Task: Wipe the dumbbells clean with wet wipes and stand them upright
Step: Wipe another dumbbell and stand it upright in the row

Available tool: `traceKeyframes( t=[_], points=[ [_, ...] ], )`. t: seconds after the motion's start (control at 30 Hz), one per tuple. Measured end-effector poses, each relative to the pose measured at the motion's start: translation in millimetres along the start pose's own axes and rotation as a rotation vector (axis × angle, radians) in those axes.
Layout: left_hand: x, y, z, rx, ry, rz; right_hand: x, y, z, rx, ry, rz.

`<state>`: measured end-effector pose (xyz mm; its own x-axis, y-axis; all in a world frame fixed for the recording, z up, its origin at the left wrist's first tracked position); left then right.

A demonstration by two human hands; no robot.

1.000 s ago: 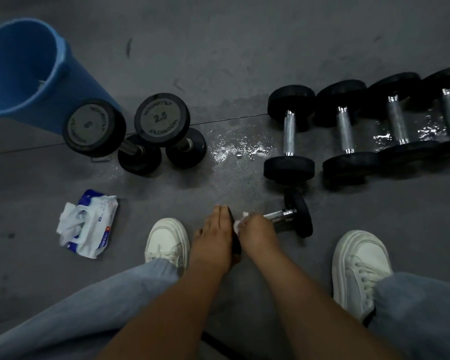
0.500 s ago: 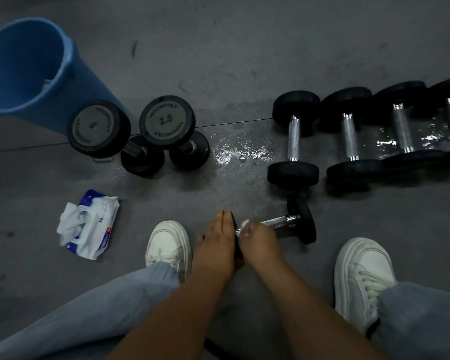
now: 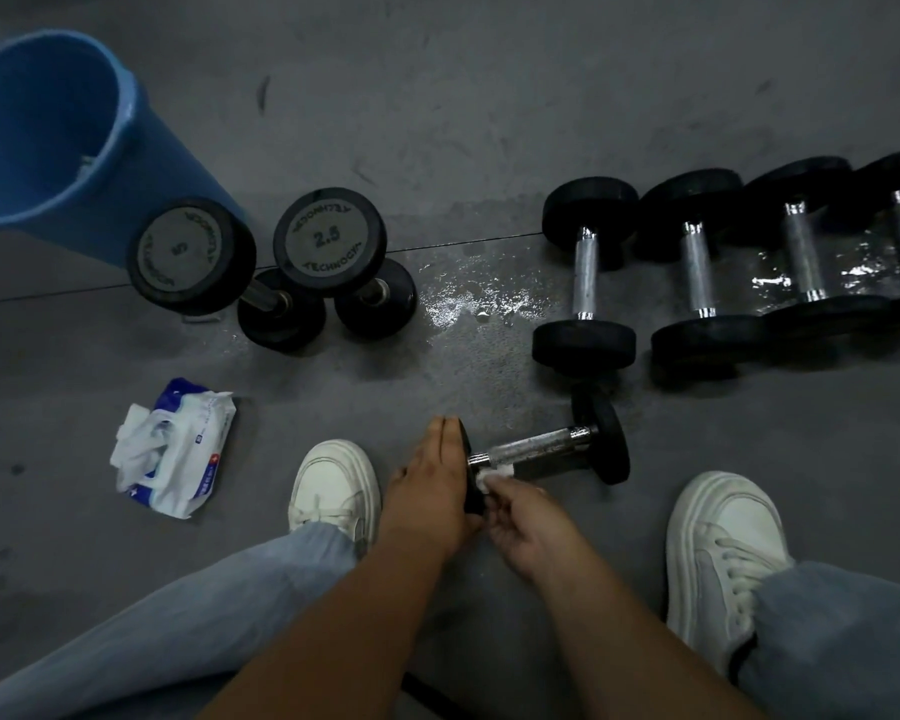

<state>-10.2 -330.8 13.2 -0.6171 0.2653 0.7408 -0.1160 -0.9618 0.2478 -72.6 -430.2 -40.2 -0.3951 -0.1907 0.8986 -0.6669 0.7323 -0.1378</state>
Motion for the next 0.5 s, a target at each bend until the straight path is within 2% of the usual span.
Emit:
traceKeyframes(
  t=[0.13,0.2,0.27,0.33,0.43,0.5],
  points=[
    [-0.3,1.1,2.7,0.008,0.002,-0.01,-0.4,1.1,-1.3,-0.084,-0.046,-0.155],
    [-2.0,0.0,3.4,0.016,-0.011,-0.013,4.6,-4.5,-4.7,-0.024,-0.07,-0.186],
    [-2.4,-0.4,2.7,0.023,-0.02,-0.007,8.7,-14.1,-12.0,0.149,-0.077,-0.17],
    [-2.1,-0.6,2.9,0.02,-0.017,-0.006,7.7,-35.2,-22.6,0.473,0.007,0.028],
    [-2.2,-0.6,3.1,0.028,-0.006,-0.016,17.0,-64.1,-46.5,1.012,0.214,0.488],
    [-1.0,1.2,3.4,0.02,0.017,-0.028,21.4,-61.1,-51.7,1.25,0.26,0.519]
  ],
)
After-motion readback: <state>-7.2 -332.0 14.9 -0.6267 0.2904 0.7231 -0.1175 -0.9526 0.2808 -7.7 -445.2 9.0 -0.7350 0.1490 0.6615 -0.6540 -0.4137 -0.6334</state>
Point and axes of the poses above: each hand's wrist, its own x-axis away from the middle knuckle, its own z-axis out of the back of the hand, y = z × x, the point moved 6 cm from there along -x, towards the middle knuckle, and after that the axes turned 13 degrees about -y, right-handed, at the moved point
